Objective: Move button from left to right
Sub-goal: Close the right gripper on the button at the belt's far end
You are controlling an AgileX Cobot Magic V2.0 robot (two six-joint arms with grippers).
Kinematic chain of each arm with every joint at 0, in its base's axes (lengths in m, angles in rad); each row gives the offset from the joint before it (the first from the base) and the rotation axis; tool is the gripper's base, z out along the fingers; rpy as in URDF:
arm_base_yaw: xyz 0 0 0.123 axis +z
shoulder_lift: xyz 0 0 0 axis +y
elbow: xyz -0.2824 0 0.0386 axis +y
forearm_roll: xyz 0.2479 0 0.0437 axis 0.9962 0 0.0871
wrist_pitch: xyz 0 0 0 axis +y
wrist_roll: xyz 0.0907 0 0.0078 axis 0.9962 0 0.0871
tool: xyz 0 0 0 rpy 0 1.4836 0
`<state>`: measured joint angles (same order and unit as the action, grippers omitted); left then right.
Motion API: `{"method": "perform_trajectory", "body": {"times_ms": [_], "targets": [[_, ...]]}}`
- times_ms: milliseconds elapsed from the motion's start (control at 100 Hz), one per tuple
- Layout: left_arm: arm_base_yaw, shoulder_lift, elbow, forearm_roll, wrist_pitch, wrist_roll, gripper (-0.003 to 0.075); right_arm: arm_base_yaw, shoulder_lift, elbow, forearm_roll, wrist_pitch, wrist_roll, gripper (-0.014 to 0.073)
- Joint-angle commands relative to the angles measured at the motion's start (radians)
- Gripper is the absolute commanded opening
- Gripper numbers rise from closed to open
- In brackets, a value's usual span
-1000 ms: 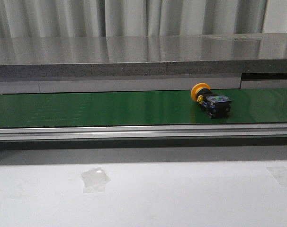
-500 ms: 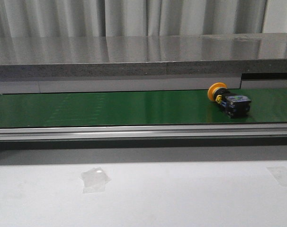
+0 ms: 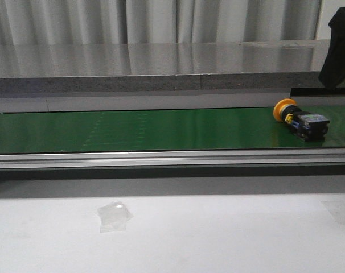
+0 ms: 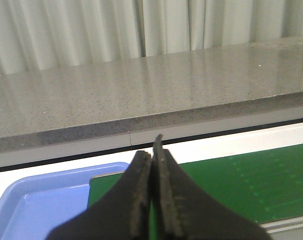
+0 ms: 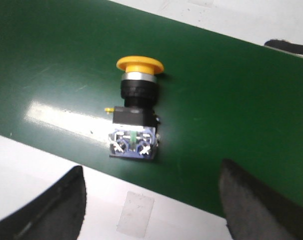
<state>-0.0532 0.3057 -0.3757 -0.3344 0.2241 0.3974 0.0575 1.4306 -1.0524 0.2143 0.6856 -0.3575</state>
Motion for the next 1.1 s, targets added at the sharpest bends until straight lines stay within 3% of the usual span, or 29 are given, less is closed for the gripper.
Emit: {"method": "perform_trajectory", "body": {"times_ms": [0, 680, 800, 990, 1090], "targets": [[-0.008, 0.006, -0.029, -0.013, -0.078, -0.002, -0.002, 0.0, 0.01, -0.054, 0.015, -0.045, -0.023, 0.0551], [-0.008, 0.006, -0.029, -0.013, -0.078, -0.002, -0.002, -0.015, 0.22, -0.065, -0.081, -0.075, -0.019, 0.0546], [-0.008, 0.006, -0.029, -0.013, -0.078, -0.002, -0.002, -0.015, 0.221, -0.065, -0.081, -0.076, -0.007, 0.0458], [-0.008, 0.006, -0.029, -0.013, -0.078, -0.002, -0.002, -0.015, 0.219, -0.087, -0.081, -0.042, -0.007, 0.0205], [-0.008, 0.006, -0.029, -0.013, -0.078, -0.002, -0.002, -0.015, 0.219, -0.119, -0.081, 0.013, -0.007, 0.0174]]}}
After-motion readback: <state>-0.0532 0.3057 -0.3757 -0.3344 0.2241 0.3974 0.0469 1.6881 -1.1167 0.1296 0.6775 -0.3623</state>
